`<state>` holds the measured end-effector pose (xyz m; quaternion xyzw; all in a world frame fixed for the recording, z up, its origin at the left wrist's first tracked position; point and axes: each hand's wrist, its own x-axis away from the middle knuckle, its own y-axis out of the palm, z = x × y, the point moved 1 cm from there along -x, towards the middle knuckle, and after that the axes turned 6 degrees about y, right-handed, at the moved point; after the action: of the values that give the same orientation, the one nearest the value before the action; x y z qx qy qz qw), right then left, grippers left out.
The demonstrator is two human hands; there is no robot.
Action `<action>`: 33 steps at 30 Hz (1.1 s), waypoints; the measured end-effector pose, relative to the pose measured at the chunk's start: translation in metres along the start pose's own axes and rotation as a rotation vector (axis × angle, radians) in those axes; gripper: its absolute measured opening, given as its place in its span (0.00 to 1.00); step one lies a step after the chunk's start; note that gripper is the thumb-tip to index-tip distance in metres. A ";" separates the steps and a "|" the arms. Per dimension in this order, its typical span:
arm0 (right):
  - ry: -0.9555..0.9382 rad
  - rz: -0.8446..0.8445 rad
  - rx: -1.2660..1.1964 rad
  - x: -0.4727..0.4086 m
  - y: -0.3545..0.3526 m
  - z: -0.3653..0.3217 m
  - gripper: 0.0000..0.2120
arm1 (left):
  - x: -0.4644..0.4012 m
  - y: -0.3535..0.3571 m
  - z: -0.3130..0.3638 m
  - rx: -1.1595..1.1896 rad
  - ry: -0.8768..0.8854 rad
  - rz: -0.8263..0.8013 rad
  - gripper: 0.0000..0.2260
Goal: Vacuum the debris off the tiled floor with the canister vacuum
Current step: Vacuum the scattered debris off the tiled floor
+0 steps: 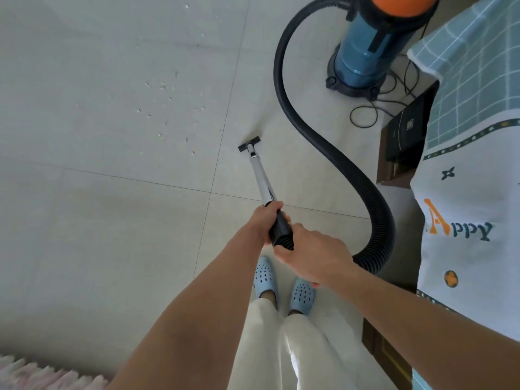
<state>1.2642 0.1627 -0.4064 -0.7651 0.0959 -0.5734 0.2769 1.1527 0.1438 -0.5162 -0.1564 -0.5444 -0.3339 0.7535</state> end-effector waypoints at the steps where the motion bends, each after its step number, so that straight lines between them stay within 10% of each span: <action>1: 0.004 -0.005 -0.004 0.004 0.004 0.004 0.17 | 0.003 0.001 -0.006 -0.005 0.001 0.000 0.06; 17: 0.004 -0.053 -0.090 0.041 0.047 0.053 0.17 | 0.028 0.015 -0.077 -0.020 0.046 0.007 0.09; 33: -0.135 -0.182 -0.216 -0.003 0.016 -0.034 0.14 | 0.002 -0.060 0.003 0.110 0.237 0.208 0.09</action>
<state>1.2346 0.1407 -0.4109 -0.8328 0.0684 -0.5297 0.1456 1.1101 0.1013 -0.5205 -0.1296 -0.4500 -0.2399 0.8504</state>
